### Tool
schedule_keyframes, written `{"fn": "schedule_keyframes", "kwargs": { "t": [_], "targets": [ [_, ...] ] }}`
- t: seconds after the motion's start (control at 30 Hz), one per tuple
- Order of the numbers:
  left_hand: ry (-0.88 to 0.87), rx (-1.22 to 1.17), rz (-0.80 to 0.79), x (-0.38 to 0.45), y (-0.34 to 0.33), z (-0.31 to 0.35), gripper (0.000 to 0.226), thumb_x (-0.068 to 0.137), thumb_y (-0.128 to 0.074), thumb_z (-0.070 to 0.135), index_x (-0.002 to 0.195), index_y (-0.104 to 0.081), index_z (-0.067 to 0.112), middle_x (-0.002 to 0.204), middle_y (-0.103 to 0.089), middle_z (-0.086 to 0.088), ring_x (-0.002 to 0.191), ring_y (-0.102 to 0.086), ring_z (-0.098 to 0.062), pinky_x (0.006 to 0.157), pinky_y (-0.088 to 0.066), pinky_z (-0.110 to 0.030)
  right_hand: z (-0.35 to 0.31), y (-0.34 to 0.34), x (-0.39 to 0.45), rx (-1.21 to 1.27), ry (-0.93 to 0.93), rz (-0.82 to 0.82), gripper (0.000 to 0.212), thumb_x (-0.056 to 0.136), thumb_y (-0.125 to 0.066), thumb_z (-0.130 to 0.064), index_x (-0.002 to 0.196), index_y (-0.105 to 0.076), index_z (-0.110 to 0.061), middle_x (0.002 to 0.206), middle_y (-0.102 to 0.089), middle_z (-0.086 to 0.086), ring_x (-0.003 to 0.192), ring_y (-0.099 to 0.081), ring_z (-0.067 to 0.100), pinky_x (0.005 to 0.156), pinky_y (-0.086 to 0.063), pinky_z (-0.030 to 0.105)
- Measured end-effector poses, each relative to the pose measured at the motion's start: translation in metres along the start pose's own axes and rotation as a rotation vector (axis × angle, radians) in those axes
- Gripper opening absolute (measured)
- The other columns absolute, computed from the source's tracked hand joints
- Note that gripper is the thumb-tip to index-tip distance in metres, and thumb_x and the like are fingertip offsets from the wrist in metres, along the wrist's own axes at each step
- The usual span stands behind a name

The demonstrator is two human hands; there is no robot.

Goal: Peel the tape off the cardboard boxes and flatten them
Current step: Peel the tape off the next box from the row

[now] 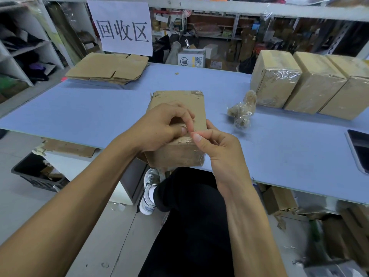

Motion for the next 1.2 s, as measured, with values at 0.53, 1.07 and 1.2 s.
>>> {"fn": "schedule_keyframes", "kwargs": {
  "t": [0.53, 1.07, 1.2],
  "targets": [
    [0.042, 0.031, 0.032, 0.002, -0.002, 0.000, 0.015, 0.084, -0.074, 0.008, 0.082, -0.074, 0.023, 0.112, -0.064, 0.014, 0.105, -0.056, 0.006, 0.093, -0.034, -0.007, -0.016, 0.035, -0.012, 0.208, -0.036, 0.041, 0.013, 0.095, -0.062, -0.019, 0.091, -0.074, -0.018, 0.110, -0.073, -0.003, 0.108, -0.069, 0.015, 0.089, -0.054, 0.034],
    [0.014, 0.063, 0.052, 0.004, -0.009, 0.000, 0.008, 0.079, -0.072, 0.028, 0.077, -0.067, 0.034, 0.110, -0.063, 0.012, 0.104, -0.056, 0.005, 0.091, -0.036, -0.007, -0.001, 0.000, -0.018, -0.320, -0.044, -0.065, 0.046, 0.104, -0.052, -0.021, 0.062, -0.060, -0.007, 0.077, -0.077, 0.002, 0.075, -0.072, 0.007, 0.066, -0.050, 0.014],
    [0.002, 0.108, 0.054, 0.004, -0.010, 0.000, 0.024, 0.088, -0.072, 0.015, 0.078, -0.063, 0.035, 0.114, -0.061, 0.007, 0.103, -0.053, 0.004, 0.086, -0.031, -0.001, 0.000, 0.017, -0.020, -0.328, -0.048, -0.192, 0.037, 0.102, -0.052, -0.012, 0.069, -0.065, -0.002, 0.086, -0.077, -0.009, 0.094, -0.070, 0.008, 0.088, -0.054, 0.033]
  ]
}}
Point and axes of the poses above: each hand's wrist, its own x-axis towards the middle knuckle, its own y-axis out of the back of the hand, z = x × y, the point moved 5 cm from there along x, towards the middle knuckle
